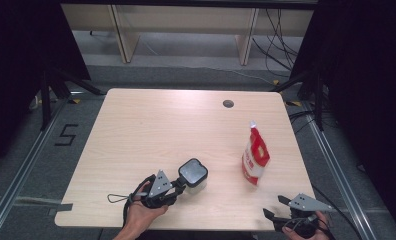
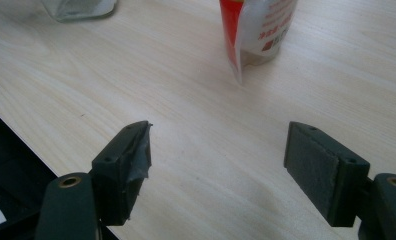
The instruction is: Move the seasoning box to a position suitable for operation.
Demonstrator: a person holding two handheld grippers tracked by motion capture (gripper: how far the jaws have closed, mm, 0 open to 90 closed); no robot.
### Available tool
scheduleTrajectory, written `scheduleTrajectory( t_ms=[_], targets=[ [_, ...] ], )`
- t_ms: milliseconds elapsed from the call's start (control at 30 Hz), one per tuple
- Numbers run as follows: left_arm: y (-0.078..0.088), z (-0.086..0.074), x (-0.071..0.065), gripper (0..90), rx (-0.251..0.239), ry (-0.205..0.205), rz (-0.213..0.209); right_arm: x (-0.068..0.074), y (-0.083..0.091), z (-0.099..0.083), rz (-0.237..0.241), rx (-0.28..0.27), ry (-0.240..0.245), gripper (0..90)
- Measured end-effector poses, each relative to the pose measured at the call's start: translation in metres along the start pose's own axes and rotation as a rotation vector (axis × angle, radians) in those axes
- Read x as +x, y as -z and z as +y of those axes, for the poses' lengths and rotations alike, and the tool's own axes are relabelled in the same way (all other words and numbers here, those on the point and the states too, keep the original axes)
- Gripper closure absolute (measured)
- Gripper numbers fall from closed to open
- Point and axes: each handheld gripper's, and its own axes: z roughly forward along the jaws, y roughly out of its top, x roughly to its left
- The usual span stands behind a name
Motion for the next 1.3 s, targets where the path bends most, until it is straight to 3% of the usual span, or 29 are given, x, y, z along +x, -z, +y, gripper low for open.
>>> scheduleTrajectory(
  t_ms=[67, 100, 167, 200, 300, 400, 467, 533, 600, 667, 767, 800, 900, 967, 1033, 1300],
  targets=[
    [0.0, -0.001, 0.001, 71.8, 0.001, 0.005, -0.018, 0.003, 0.0, 0.0, -0.005, 0.004, -0.028, 27.9],
    [0.001, -0.001, 0.003, 71.8, -0.001, -0.015, -0.031, 0.003, 0.0, 0.0, -0.002, 0.003, -0.017, 27.9],
    [0.003, -0.002, 0.003, 71.9, 0.002, -0.011, -0.064, 0.001, -0.001, 0.0, 0.002, 0.0, 0.002, 27.8],
    [0.003, -0.003, 0.002, 71.9, -0.009, 0.009, -0.088, 0.003, 0.0, 0.0, 0.001, 0.004, -0.031, 27.7],
    [0.006, -0.004, 0.003, 71.9, -0.003, -0.021, -0.098, 0.001, 0.0, 0.0, 0.005, -0.002, -0.01, 27.6],
    [0.007, -0.006, 0.0, 71.9, -0.01, -0.006, -0.126, 0.003, 0.0, 0.0, 0.009, 0.002, -0.022, 27.6],
    [0.007, -0.006, 0.0, 72.0, -0.009, -0.025, -0.16, 0.001, -0.001, 0.0, 0.012, -0.003, -0.001, 27.5],
    [0.007, -0.005, 0.0, 71.9, -0.006, -0.051, -0.182, 0.003, -0.001, 0.0, 0.014, 0.003, -0.015, 27.5],
    [0.006, -0.005, -0.004, 71.9, -0.011, -0.043, -0.196, 0.003, -0.001, 0.0, 0.013, 0.003, -0.014, 27.4],
    [0.006, -0.005, -0.004, 71.9, -0.011, -0.087, -0.229, 0.005, 0.0, 0.001, 0.015, 0.008, -0.029, 27.4],
    [0.005, -0.005, -0.007, 71.9, -0.019, -0.081, -0.244, 0.004, 0.0, 0.001, 0.017, 0.006, -0.018, 27.4],
    [0.005, -0.005, -0.007, 71.9, -0.017, -0.095, -0.249, 0.002, -0.001, 0.001, 0.023, -0.004, 0.016, 27.4],
    [0.005, -0.005, -0.008, 71.9, -0.02, -0.1, -0.265, 0.004, -0.001, 0.001, 0.016, -0.001, -0.005, 27.4],
    [0.004, -0.004, -0.005, 71.9, -0.018, -0.129, -0.291, 0.005, -0.001, 0.001, 0.019, 0.001, -0.005, 27.4],
    [0.004, -0.005, -0.005, 71.9, -0.014, -0.11, -0.31, 0.003, -0.002, 0.001, 0.015, 0.0, 0.018, 27.4],
    [0.004, -0.005, -0.001, 71.8, -0.014, -0.141, -0.351, 0.005, -0.003, 0.002, 0.021, 0.01, 0.032, 27.4]
  ],
)
